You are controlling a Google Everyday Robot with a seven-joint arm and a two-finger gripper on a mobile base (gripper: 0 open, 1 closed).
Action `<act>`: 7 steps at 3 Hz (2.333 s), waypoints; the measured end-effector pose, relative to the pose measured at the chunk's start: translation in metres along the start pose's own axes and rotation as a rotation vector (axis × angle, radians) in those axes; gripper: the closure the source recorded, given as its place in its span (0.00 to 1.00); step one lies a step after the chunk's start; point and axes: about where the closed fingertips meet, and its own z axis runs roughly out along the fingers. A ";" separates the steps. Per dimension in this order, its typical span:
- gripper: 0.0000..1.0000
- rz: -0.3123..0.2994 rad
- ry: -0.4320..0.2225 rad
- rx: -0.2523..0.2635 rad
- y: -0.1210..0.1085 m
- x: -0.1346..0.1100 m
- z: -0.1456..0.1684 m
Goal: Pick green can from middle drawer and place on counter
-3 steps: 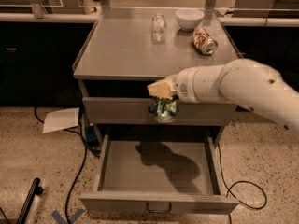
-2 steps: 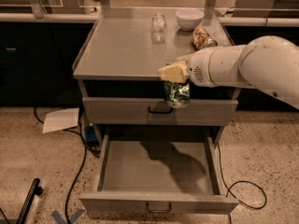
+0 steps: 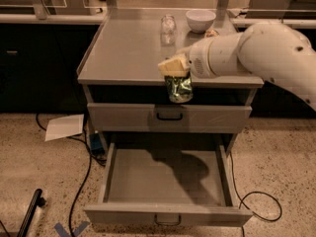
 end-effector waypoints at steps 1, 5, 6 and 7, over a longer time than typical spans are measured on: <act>1.00 -0.094 -0.019 0.008 -0.015 -0.051 0.008; 1.00 -0.117 -0.049 -0.013 -0.071 -0.097 0.069; 1.00 -0.110 -0.010 -0.007 -0.082 -0.092 0.088; 1.00 -0.107 0.018 0.020 -0.092 -0.092 0.100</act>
Offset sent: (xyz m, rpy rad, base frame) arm 0.0879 0.0331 0.1213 -0.1267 -0.2060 0.0774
